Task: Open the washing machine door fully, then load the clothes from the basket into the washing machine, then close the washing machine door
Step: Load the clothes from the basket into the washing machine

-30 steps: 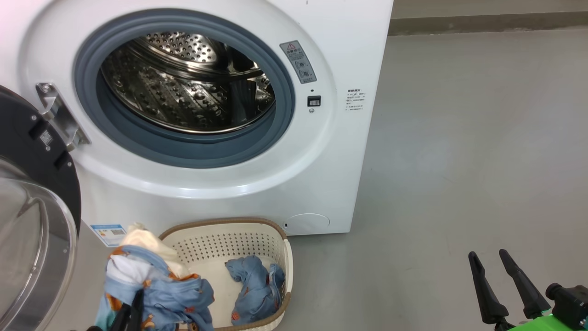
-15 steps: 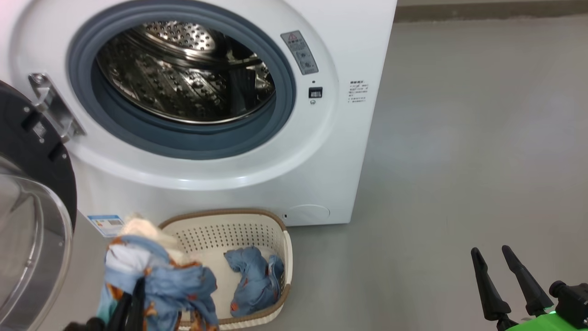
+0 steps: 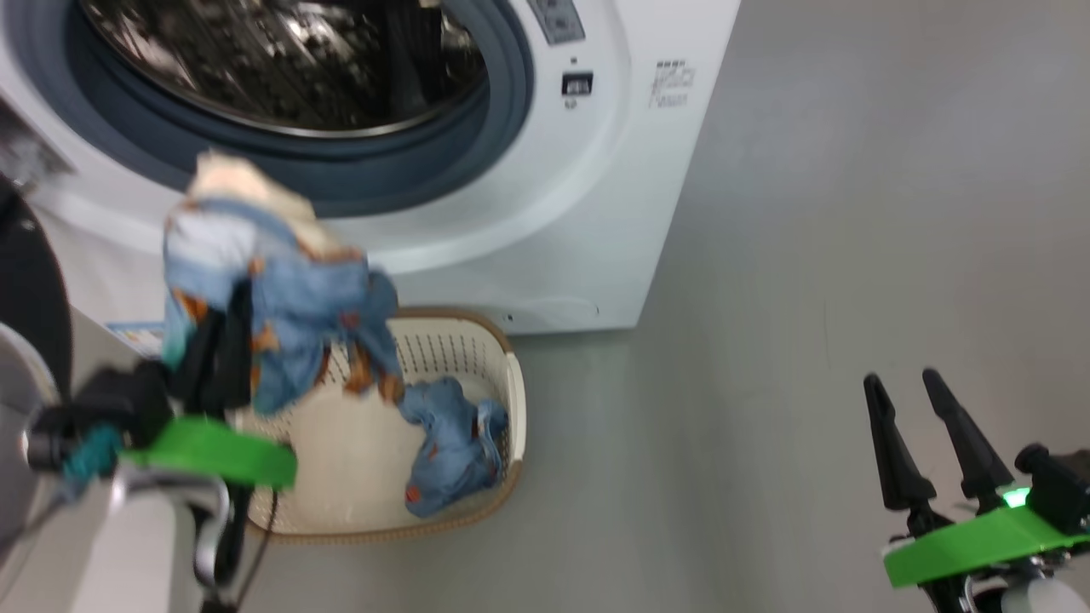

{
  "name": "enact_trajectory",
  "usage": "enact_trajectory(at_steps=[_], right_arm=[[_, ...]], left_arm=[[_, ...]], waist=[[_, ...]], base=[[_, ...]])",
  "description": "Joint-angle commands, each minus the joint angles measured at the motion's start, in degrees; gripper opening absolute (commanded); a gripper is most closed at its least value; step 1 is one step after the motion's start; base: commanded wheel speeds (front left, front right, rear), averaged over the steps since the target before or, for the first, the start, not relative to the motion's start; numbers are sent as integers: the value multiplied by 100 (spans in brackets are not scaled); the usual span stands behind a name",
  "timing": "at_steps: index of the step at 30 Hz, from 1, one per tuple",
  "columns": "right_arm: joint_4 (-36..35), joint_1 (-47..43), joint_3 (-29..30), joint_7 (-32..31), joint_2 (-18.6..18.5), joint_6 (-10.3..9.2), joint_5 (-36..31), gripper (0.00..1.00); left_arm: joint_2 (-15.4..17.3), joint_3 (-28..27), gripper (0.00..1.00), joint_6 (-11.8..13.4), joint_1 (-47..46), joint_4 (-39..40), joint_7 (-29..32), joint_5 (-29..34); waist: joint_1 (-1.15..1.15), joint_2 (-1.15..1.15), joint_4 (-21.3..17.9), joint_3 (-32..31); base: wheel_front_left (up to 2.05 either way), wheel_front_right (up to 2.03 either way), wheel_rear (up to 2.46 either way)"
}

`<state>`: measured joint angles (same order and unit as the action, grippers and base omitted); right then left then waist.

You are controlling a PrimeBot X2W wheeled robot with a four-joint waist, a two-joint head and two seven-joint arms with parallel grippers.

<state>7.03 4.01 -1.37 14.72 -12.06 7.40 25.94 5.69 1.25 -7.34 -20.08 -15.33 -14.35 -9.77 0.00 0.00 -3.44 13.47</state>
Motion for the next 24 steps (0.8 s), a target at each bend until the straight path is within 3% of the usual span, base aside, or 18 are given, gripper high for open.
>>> enact_trajectory(at_steps=[1,13,24], right_arm=[[-160,197,-133,28,-47,9,115,100],[-270,941,-308,28,126,9,117,100],[-311,1182,-456,28,324,9,144,100]], left_arm=[[182,-157,0,-10,-427,26,-64,71],[514,-244,0,-13,-3032,-1669,-64,-63],[891,-433,0,-10,-4585,-3264,-64,-81]], waist=[[0,0,-136,546],[0,0,-532,1546],[0,0,-972,1924]], base=[[0,0,0],[0,0,0],[0,0,0]])
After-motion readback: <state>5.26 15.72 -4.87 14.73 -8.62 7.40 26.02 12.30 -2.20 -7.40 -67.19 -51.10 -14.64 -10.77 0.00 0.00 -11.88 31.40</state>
